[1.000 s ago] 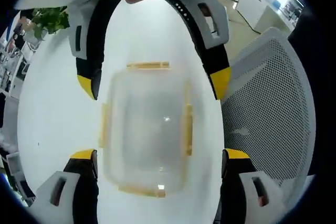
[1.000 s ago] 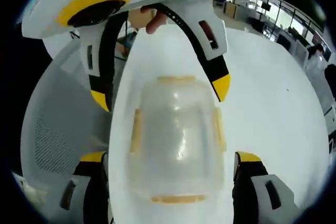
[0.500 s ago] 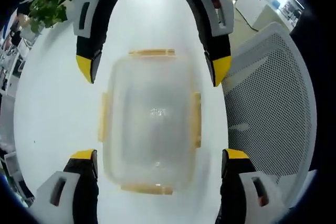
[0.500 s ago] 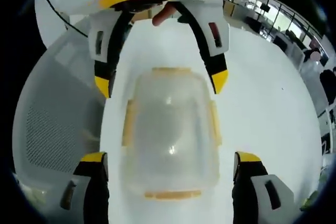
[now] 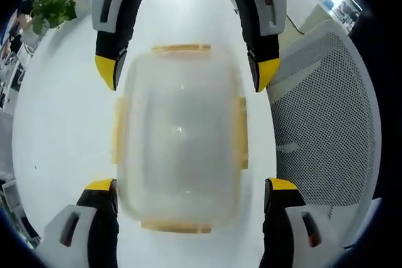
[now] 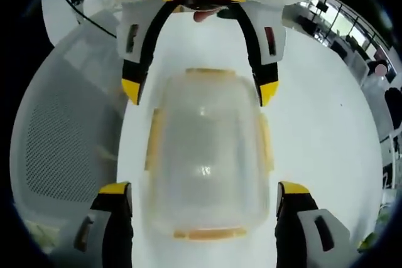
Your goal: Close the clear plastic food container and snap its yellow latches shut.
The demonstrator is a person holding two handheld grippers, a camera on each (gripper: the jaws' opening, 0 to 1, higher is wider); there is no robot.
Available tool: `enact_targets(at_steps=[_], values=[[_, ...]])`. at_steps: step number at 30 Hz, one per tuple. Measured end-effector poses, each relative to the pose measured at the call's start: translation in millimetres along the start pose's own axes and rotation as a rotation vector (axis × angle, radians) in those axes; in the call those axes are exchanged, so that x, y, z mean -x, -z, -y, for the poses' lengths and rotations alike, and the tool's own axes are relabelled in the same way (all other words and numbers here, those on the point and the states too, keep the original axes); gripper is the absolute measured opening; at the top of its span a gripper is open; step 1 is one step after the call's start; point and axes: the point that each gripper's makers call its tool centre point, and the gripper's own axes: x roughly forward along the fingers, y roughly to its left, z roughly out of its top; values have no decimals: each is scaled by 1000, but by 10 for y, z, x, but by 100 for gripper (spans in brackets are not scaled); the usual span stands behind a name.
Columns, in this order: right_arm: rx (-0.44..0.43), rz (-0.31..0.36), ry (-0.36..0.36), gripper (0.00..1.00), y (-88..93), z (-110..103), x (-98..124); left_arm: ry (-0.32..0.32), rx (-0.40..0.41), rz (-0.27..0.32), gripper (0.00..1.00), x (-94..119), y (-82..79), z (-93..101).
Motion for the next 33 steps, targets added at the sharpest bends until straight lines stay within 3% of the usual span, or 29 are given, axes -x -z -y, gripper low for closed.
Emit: enact_targets(at_steps=[9, 11, 15, 18, 27, 33], values=[[-13, -24, -1, 90, 21, 29, -52, -10, -9, -17, 96, -47, 16, -38], [-3, -37, 3, 84, 53, 35, -71, -12, -10, -20, 96, -51, 19, -36], [-3, -30, -6, 85, 45, 39, -75, -38, -11, -33, 94, -100, 23, -66], [-3, -26, -14, 85, 47, 33, -83, -92, -18, -70, 85, -105, 48, -139], [20, -67, -28, 84, 74, 37, -113, -84, 16, -45, 85, -120, 48, -143], [19, -57, -30, 84, 69, 38, -104, -90, 14, -56, 84, -128, 44, -136]])
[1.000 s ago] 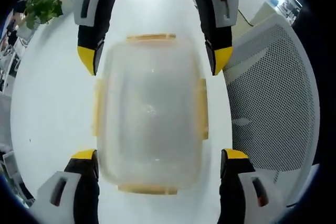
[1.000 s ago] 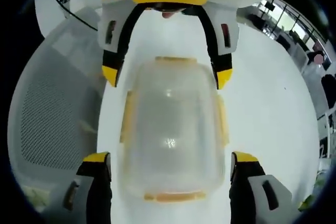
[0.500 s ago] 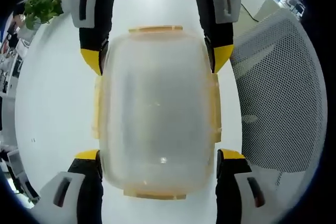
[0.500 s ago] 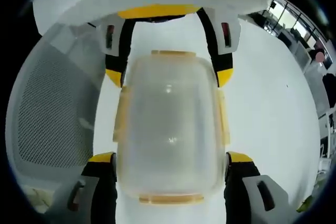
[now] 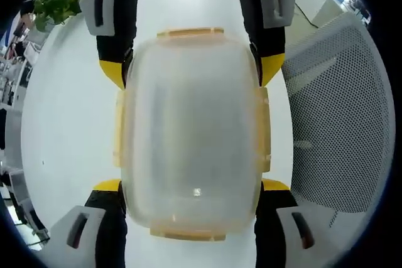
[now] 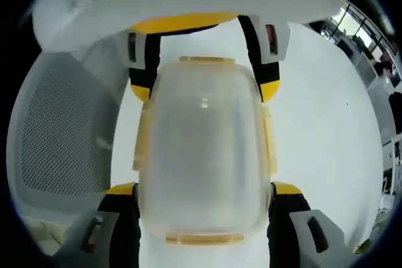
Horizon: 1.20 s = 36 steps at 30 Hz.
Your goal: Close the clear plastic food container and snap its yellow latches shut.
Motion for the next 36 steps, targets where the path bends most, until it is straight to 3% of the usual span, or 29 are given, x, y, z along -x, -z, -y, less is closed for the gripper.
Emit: enact_targets(at_steps=[9, 14, 20, 36], values=[[-1, 6, 6, 84, -4, -1, -5, -6, 6, 7, 85, 5, -6, 15], [2, 47, 8, 84, -23, -3, 5, -8, 18, 36, 84, 13, -5, 27], [22, 6, -2, 84, -35, -4, -25, -12, 34, 13, 84, 15, 12, 51], [27, 3, 1, 85, -102, 4, -37, -13, 47, 20, 85, 39, 82, 53]])
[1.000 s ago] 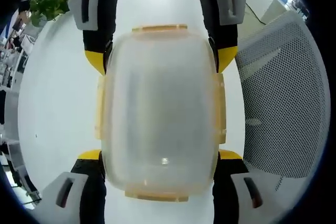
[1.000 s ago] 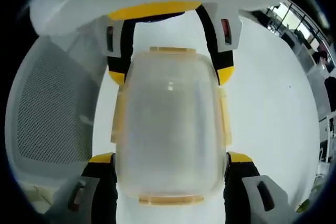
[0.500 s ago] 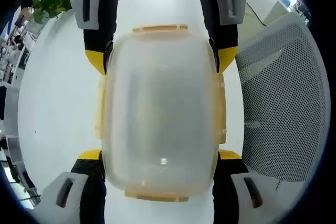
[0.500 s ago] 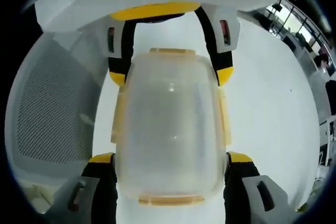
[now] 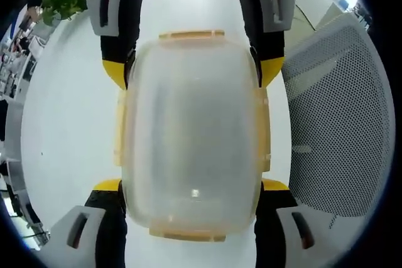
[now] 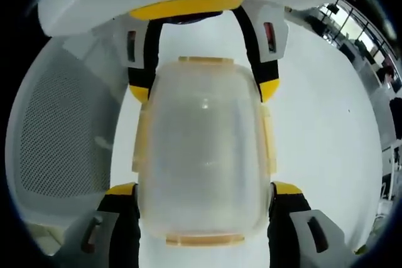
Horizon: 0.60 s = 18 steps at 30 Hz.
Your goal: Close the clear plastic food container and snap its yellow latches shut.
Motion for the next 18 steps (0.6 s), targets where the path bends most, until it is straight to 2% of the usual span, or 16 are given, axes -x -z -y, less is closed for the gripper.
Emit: enact_targets(at_steps=[18], values=[[8, -3, 2, 85, -167, -27, -73, -2, 14, 2, 85, 29, 174, 24]])
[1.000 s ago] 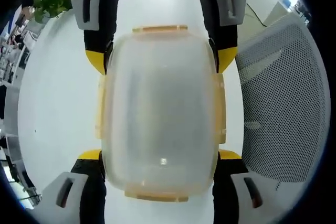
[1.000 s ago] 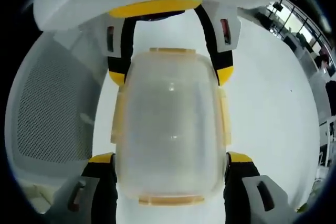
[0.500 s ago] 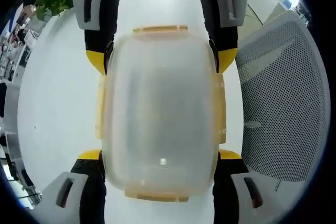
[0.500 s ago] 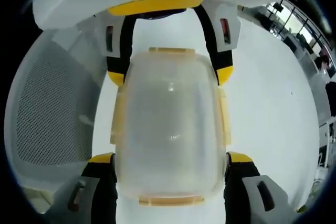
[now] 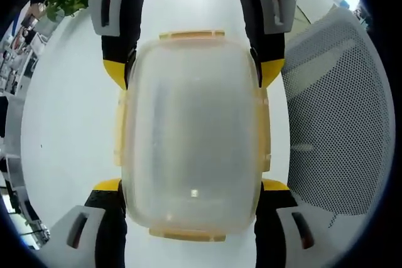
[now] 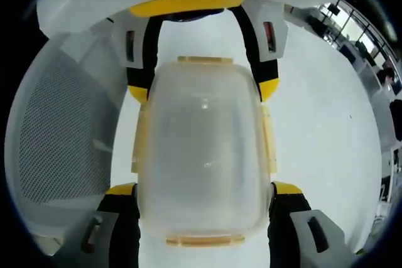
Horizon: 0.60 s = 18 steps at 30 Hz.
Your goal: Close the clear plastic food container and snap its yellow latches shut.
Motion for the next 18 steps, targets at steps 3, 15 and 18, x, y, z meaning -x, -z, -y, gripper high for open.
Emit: enact_targets(at_steps=[3, 15, 18], values=[[0, -3, 0, 85, -22, -2, -14, 1, -1, -3, 85, 3, 24, 4], [-6, 4, 5, 85, -138, 12, -59, 1, -3, 2, 85, 26, 148, -6], [-8, 4, 6, 85, -175, 16, -78, 1, -5, 0, 85, 30, 186, -9]])
